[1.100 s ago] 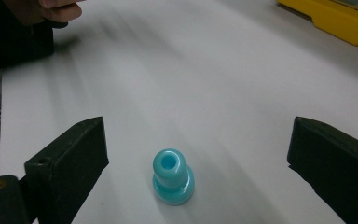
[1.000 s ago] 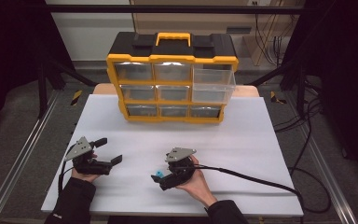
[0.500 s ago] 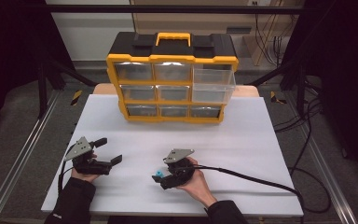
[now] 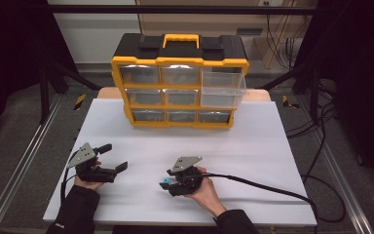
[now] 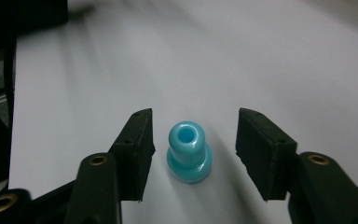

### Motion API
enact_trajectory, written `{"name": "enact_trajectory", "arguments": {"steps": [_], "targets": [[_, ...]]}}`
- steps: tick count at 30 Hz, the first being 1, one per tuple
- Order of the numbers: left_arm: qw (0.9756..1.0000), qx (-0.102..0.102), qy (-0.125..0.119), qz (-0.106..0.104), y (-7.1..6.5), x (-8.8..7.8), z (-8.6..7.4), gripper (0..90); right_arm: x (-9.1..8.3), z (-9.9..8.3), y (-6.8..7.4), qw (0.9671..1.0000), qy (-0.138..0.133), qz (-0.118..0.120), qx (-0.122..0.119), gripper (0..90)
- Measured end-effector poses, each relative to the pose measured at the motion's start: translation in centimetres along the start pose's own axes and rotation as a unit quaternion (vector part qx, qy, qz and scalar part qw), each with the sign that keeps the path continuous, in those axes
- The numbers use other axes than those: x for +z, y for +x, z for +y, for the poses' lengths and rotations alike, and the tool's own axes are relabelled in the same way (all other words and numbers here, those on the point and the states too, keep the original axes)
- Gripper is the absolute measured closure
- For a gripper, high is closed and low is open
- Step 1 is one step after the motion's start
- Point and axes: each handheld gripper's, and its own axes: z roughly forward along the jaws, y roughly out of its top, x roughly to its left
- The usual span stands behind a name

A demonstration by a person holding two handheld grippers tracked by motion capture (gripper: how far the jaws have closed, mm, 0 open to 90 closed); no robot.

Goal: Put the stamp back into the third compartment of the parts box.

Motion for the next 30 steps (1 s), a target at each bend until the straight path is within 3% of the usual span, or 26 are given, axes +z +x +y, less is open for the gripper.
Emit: {"name": "enact_trajectory", "arguments": {"steps": [15, 30], "targets": [[1.0000, 0.000, 0.000, 0.000, 0.00, 0.02, 0.00, 1.2, 0.01, -0.06, 0.02, 0.9999, 0.005, 0.007, -0.007, 61.7], [1.0000, 0.001, 0.000, 0.001, 0.00, 0.01, 0.00, 1.4, -0.01, -0.06, -0.01, 0.9999, 0.012, 0.009, -0.008, 70.5]]}}
